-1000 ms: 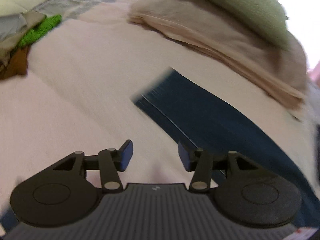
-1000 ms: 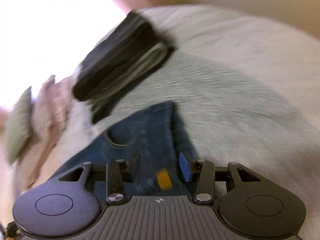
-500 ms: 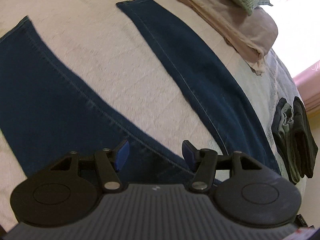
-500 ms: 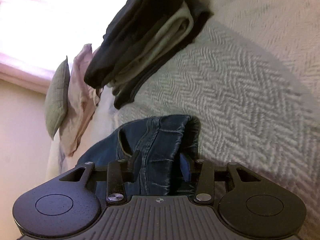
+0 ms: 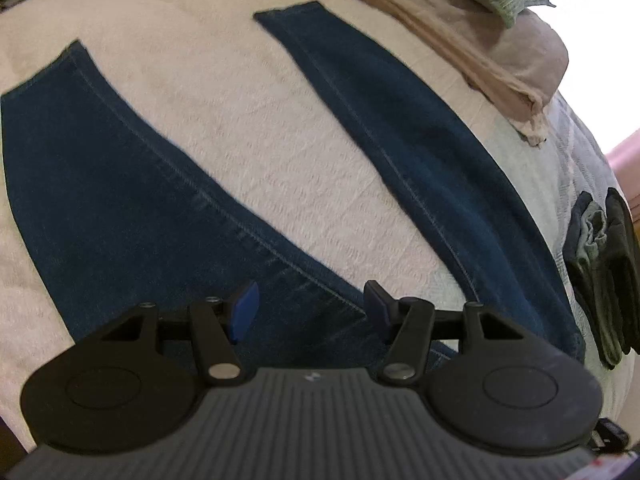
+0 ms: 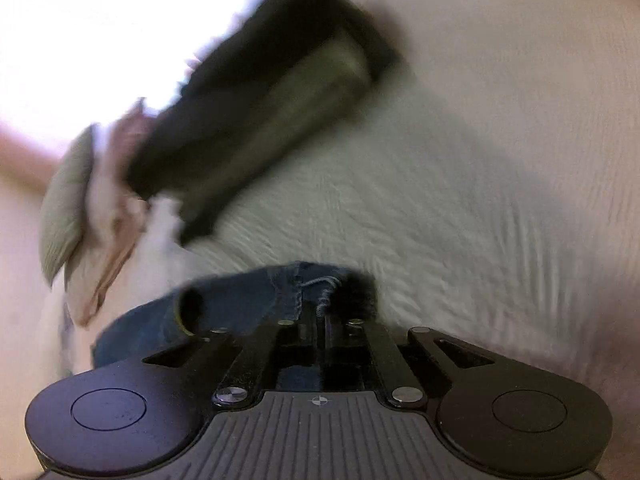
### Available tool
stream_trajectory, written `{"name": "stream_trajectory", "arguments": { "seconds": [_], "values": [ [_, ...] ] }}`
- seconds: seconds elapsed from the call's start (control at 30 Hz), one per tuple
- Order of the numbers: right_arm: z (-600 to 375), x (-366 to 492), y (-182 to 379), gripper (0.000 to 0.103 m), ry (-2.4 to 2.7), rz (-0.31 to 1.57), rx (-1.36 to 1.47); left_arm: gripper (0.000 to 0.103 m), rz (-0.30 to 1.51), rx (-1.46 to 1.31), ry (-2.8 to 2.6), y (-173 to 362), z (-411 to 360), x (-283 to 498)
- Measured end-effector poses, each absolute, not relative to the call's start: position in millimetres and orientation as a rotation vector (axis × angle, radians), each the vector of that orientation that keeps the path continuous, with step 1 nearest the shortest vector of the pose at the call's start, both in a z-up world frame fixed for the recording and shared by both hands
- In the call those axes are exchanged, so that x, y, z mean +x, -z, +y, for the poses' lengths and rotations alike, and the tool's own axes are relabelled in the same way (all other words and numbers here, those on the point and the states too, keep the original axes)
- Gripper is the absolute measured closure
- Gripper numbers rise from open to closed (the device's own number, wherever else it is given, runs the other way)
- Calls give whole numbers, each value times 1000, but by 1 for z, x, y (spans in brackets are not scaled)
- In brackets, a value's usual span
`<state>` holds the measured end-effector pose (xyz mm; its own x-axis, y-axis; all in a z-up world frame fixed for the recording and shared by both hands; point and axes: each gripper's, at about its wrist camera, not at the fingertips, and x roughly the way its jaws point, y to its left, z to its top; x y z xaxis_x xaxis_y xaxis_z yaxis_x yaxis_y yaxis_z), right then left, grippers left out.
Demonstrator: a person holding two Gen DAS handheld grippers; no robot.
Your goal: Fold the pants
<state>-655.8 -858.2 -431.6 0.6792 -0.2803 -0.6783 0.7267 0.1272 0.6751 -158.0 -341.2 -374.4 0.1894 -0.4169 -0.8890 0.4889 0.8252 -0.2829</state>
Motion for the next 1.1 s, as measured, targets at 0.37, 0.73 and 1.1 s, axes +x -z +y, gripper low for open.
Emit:
{"name": "stream_trajectory", "arguments": {
  "seconds": [0.37, 0.73, 1.1],
  "values": [
    [-771, -697, 377, 84, 517, 509, 1243, 50, 1258, 45, 640, 380, -333, -174],
    [-756, -687, 423, 84, 475, 530, 1316, 50, 1287, 48, 634, 386, -325, -188],
    [-744, -708, 431, 84, 423, 485, 1405, 50, 1291, 36, 629, 385, -314, -191]
  ]
}}
